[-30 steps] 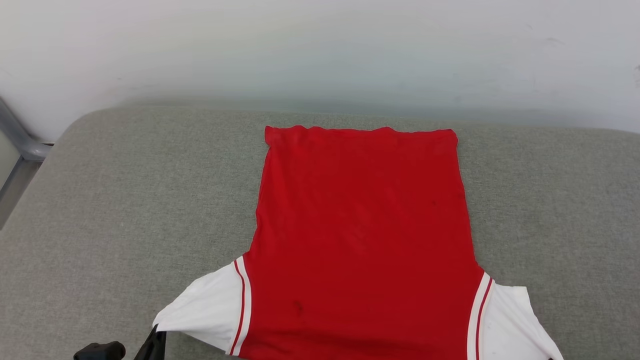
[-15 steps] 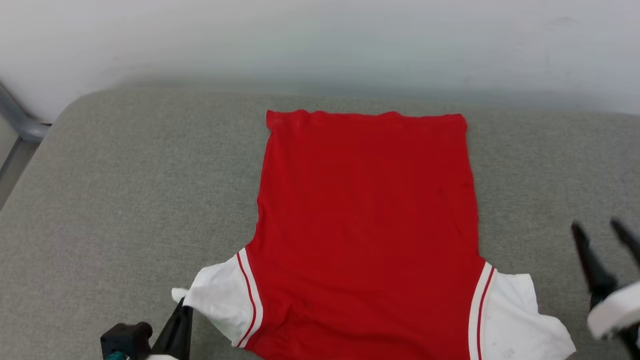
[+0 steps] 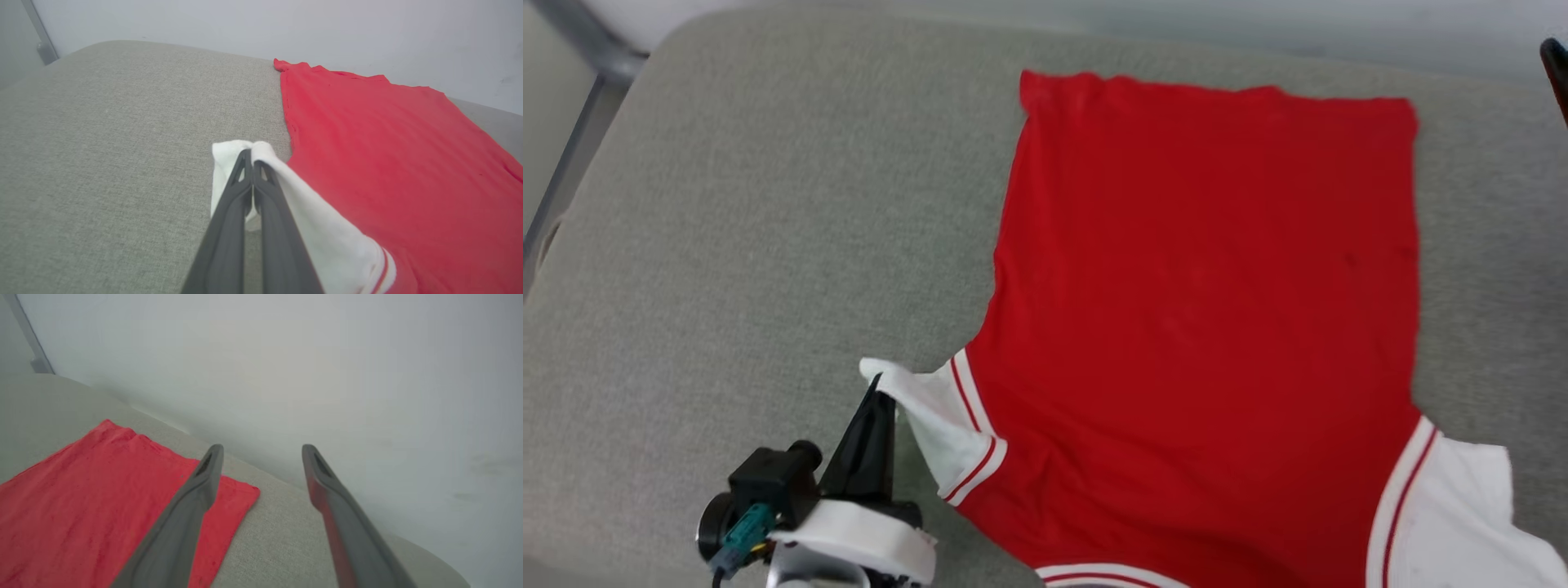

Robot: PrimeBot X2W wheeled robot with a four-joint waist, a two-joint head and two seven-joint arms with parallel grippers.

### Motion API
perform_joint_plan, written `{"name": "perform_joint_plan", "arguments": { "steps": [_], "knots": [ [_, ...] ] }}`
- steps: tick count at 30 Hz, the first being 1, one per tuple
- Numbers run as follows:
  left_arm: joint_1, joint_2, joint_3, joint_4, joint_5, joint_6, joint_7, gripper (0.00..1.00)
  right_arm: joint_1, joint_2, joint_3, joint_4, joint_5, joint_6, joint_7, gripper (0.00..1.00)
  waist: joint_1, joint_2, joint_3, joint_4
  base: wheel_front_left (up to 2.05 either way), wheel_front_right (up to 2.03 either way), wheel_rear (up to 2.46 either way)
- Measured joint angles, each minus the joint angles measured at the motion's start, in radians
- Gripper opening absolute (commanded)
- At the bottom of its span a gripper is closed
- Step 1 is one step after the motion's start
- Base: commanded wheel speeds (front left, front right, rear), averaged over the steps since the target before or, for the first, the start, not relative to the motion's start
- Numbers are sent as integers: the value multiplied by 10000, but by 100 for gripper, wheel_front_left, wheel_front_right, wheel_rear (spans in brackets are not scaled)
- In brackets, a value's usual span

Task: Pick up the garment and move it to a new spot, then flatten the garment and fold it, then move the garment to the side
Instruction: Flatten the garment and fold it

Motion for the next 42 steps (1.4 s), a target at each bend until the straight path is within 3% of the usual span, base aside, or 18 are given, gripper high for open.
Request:
{"name": "perform_joint_plan", "arguments": {
  "steps": [9, 14, 23, 31, 32, 33, 42],
  "knots": [
    [-634, -1321, 351, 128, 938, -918, 0, 0, -2889, -819, 1233, 1996, 853, 0, 4963, 100, 1, 0, 1514, 961, 0, 0, 0],
    [-959, -1964, 566, 339, 1373, -1444, 0, 0, -3816, -1152, 1599, 2706, 1055, 0, 6909, 100, 0, 0, 2215, 1444, 0, 0, 0],
    [-1333, -2842, 853, 570, 2002, -2309, 0, 0, -4423, -1540, 1743, 3290, 721, 0, 8057, 100, -1, 0, 3191, 2130, 0, 0, 0],
    [-1344, -3185, 1189, 752, 2382, -2704, 0, 0, -4249, -2107, 1787, 3001, 978, -2, 8658, 100, -4, 0, 3544, 2488, 0, 0, 0],
    [-1344, -3225, 1216, 769, 2399, -2727, 0, 0, -4219, -2165, 1801, 2936, 984, -2, 8667, 94, -3, 0, 3533, 2492, 0, 0, 0],
    [-1342, -3258, 1239, 780, 2405, -2782, 0, 0, -4172, -2194, 1820, 2878, 989, -2, 8654, 0, -3, 0, 3516, 2490, 0, 0, 0],
    [-1254, -3336, 1603, 1043, 2673, -2892, 0, 0, -4103, -1770, 1783, 2709, 1388, 0, 7148, 0, -3, 0, 3031, 2269, 0, 0, 0]
  ]
}}
